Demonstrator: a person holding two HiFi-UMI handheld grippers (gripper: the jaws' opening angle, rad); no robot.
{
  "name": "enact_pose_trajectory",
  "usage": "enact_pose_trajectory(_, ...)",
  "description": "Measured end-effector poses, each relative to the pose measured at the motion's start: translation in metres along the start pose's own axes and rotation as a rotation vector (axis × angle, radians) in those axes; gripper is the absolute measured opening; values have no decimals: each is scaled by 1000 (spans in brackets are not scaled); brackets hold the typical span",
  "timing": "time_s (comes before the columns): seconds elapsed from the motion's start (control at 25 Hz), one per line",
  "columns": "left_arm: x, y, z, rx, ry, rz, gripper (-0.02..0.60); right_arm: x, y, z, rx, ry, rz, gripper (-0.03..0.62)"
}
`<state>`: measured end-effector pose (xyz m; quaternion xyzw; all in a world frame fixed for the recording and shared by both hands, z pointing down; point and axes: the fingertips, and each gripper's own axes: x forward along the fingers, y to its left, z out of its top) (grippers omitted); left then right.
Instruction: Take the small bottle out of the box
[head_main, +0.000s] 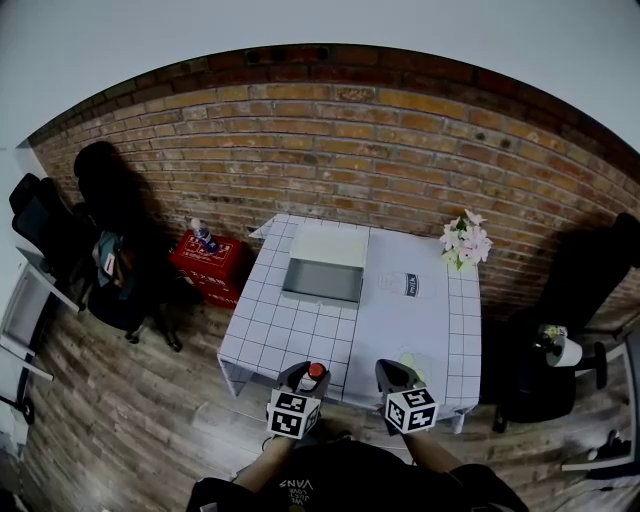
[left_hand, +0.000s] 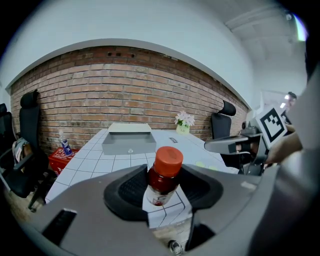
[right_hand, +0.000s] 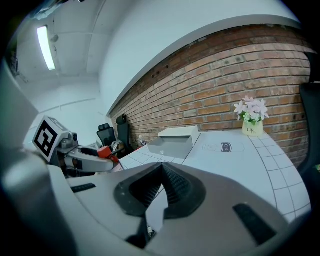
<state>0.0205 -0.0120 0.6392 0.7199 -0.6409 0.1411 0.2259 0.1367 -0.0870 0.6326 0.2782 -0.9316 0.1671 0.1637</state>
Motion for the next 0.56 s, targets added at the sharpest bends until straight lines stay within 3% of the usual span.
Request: enact_pose_trajectory(0.56, 7, 13, 7, 10, 0, -6, 202, 14, 5, 5, -15, 0, 8, 2)
